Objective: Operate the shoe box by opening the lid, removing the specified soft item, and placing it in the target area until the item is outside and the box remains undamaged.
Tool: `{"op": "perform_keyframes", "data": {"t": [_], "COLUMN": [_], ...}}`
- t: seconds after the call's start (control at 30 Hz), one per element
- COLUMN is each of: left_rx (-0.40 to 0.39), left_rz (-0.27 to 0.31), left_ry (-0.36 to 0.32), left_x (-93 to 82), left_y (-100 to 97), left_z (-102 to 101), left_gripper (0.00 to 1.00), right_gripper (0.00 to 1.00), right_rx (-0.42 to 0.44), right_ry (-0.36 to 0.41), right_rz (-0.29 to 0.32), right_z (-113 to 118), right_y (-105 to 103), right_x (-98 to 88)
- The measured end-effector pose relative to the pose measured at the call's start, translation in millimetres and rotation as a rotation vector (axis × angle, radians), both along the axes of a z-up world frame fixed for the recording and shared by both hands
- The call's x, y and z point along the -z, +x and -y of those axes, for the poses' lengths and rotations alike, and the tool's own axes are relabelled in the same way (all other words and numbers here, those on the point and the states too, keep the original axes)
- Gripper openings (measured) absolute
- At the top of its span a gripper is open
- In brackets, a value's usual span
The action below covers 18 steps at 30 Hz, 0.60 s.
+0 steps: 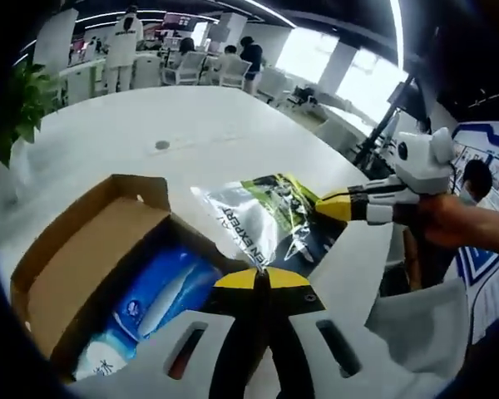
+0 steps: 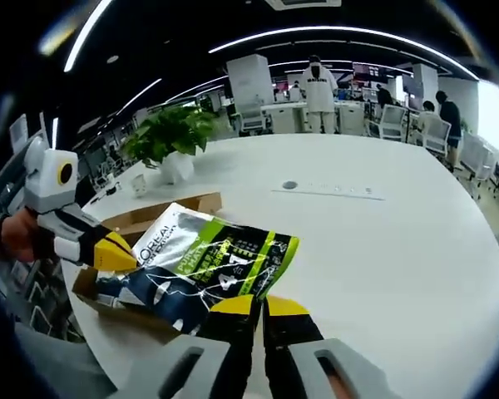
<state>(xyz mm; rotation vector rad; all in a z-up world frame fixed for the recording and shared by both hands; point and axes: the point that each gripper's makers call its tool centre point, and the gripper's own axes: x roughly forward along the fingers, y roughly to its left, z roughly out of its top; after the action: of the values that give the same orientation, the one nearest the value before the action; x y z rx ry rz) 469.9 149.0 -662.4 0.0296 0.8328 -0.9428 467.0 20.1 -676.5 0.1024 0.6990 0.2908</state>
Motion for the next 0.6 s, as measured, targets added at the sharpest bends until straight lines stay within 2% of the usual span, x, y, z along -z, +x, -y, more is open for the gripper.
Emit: {"op": "perform_keyframes", "data": {"t": [0.23,0.6], "left_rx": [0.038,0.088], "left_rz": [0.001,-0.004], "left_ry": [0.027,0.07], "left_x": [6.9,24.0], "left_y": [11.1,22.1], "left_z": [20.7,45.6], "left_gripper": [0.01,0.01], "right_gripper": [0.0,0.0], "right_rx": [0.028,0.052], "right_ry": [0.004,0.003], "right_rz": [-0.001,-0.026], "right_z": [21.3,44.6], "right_y": [11.9,20.0], "right_x": [2.3,19.8]}}
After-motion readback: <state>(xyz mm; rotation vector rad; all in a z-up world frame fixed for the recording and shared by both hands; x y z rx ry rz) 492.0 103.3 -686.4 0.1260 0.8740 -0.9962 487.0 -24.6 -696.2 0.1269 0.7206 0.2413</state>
